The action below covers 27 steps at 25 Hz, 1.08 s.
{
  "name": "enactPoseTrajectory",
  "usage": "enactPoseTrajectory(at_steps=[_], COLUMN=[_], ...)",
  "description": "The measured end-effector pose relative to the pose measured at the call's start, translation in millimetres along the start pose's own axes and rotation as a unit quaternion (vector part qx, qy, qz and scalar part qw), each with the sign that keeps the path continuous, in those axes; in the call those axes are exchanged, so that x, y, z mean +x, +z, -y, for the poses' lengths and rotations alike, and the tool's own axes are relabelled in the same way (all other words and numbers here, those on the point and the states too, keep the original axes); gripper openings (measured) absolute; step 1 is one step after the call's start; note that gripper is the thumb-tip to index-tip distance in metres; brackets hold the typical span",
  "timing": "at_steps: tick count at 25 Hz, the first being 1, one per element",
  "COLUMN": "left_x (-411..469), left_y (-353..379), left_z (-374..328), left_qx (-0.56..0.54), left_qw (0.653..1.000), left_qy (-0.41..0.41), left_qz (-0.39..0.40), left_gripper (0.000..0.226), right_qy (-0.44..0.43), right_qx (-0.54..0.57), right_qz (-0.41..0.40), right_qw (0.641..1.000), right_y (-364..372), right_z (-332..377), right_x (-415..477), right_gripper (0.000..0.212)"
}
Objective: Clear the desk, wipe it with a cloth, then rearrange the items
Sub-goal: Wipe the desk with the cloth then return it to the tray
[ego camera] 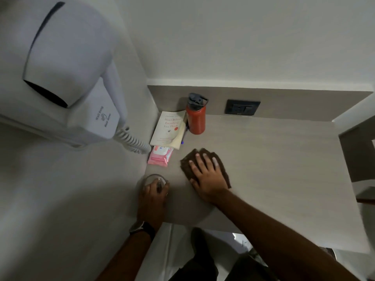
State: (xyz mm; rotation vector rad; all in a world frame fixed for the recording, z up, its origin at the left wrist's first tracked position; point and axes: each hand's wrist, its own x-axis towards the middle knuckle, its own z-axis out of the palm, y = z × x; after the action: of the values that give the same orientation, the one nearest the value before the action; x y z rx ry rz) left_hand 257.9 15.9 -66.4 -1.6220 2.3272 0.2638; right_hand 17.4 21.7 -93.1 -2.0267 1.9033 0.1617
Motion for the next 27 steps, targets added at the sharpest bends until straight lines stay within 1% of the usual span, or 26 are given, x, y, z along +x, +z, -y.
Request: enactPoseTrajectory(at_steps=[2,4,7,9,10,11,12,13,14,15,16,18,19,20,21,22,24,25,27], left_x=[1.1,0.1,0.2,1.1,2.9,5.7,8.4,10.7,12.8,14.3,15.4,15.6,15.4,14.5,13.0,10.5,5.1,2.3,-1.2], left_y=[5.1,7.6,11.4,8.1,3.7,-1.0,-6.6,-13.0,-18.5,-21.8,-23.6,-27.0,-26.0,-23.3,-19.9,-15.1,-1.5,6.4,16.8], left_z=[6.8,12.3,7.4,-6.8,-18.2,-30.2,-42.4,-57.1,-70.3,-81.2,-90.2,-103.9,-107.1,-106.8,-105.1,-100.2,-85.5,-77.1,-64.2], left_qx=[-0.003,-0.005,-0.001,0.012,0.017,0.013,0.005,-0.002,-0.003,-0.006,-0.012,-0.023,-0.027,-0.034,-0.041,-0.050,-0.072,-0.083,-0.105], left_qw=[1.000,1.000,1.000,0.999,0.999,0.999,0.999,0.999,0.998,0.998,0.997,0.996,0.996,0.996,0.996,0.995,0.990,0.988,0.986], left_qy=[0.001,-0.004,-0.010,-0.005,-0.002,-0.005,-0.005,0.004,0.020,0.038,0.053,0.068,0.068,0.065,0.066,0.074,0.100,0.111,0.113], left_qz=[-0.003,-0.002,-0.021,-0.038,-0.046,-0.049,-0.052,-0.053,-0.056,-0.059,-0.060,-0.056,-0.054,-0.053,-0.052,-0.054,-0.064,-0.069,-0.064], left_gripper=[0.050,0.048,0.049,0.050,0.050,0.051,0.051,0.053,0.055,0.057,0.059,0.060,0.058,0.056,0.054,0.055,0.058,0.059,0.061], right_qy=[-0.088,-0.159,-0.230,-0.236,-0.210,-0.161,-0.087,0.012,0.121,0.222,0.302,0.408,0.432,0.432,0.402,0.343,0.189,0.123,0.032], right_qx=[-0.023,-0.045,-0.058,-0.066,-0.067,-0.067,-0.064,-0.053,-0.025,0.004,0.024,0.054,0.069,0.086,0.106,0.121,0.117,0.102,0.085], right_qz=[0.019,0.028,0.029,0.020,0.011,0.005,-0.002,-0.015,-0.031,-0.046,-0.055,-0.072,-0.082,-0.094,-0.102,-0.104,-0.083,-0.070,-0.044], right_qw=[0.996,0.986,0.971,0.969,0.975,0.985,0.994,0.998,0.992,0.974,0.952,0.909,0.895,0.893,0.904,0.926,0.971,0.985,0.995], right_y=[7.9,24.1,47.0,50.5,48.0,44.8,42.6,42.4,43.7,48.1,56.0,75.6,82.3,86.1,88.0,89.7,94.9,97.6,98.6], right_z=[24.8,31.5,-0.7,-44.4,-71.6,-100.2,-129.5,-157.7,-179.1,-191.5,-193.9,-170.3,-148.8,-124.7,-99.9,-74.7,-30.7,-17.5,-14.5], right_x=[6.9,-8.7,-56.0,-93.3,-113.9,-134.6,-156.9,-183.8,-211.1,-234.4,-251.0,-259.4,-252.8,-241.5,-227.5,-212.5,-184.3,-172.9,-155.9], right_gripper=[0.070,0.068,0.065,0.064,0.064,0.065,0.066,0.066,0.067,0.069,0.070,0.071,0.072,0.072,0.073,0.073,0.074,0.074,0.073])
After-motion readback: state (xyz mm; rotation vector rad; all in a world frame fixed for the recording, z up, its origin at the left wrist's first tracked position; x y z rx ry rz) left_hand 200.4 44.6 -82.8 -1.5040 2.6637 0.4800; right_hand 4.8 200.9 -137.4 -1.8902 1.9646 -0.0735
